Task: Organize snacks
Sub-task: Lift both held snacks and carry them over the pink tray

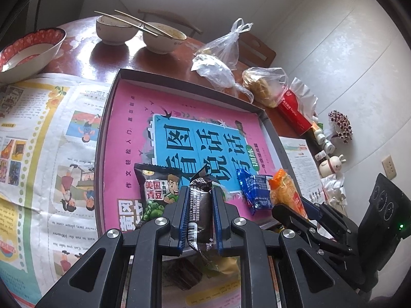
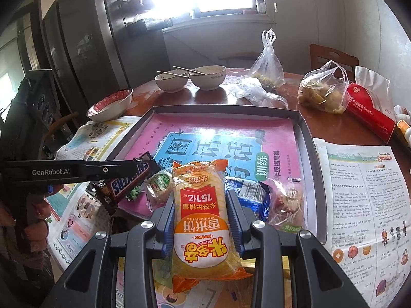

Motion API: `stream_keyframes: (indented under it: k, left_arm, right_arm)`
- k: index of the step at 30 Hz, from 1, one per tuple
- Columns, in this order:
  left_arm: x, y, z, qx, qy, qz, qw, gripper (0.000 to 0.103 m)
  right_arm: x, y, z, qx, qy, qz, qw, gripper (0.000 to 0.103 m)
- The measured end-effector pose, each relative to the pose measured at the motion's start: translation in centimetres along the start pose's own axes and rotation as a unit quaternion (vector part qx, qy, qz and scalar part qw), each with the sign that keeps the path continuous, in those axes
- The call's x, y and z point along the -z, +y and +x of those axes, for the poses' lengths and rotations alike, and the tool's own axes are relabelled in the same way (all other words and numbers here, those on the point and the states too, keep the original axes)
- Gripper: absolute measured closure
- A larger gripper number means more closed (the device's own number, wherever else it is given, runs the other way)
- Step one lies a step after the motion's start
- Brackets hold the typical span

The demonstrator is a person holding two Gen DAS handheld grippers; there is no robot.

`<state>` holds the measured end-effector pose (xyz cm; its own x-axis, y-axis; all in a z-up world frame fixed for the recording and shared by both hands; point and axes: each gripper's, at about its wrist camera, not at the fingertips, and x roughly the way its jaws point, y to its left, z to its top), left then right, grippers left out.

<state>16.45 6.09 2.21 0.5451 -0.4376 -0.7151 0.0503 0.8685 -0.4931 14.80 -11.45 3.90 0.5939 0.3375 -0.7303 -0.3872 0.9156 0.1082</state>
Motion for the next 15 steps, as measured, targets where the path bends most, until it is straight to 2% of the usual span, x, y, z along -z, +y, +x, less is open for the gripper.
stream_keyframes:
  k: [15]
  left_arm:
    - [-0.7,1.2,1.0,-0.004,0.007,-0.01,0.9999,0.086]
  right_arm:
    - [-0.9,0.5,1.4,-0.006,0.011,-0.007,1.0,0.066]
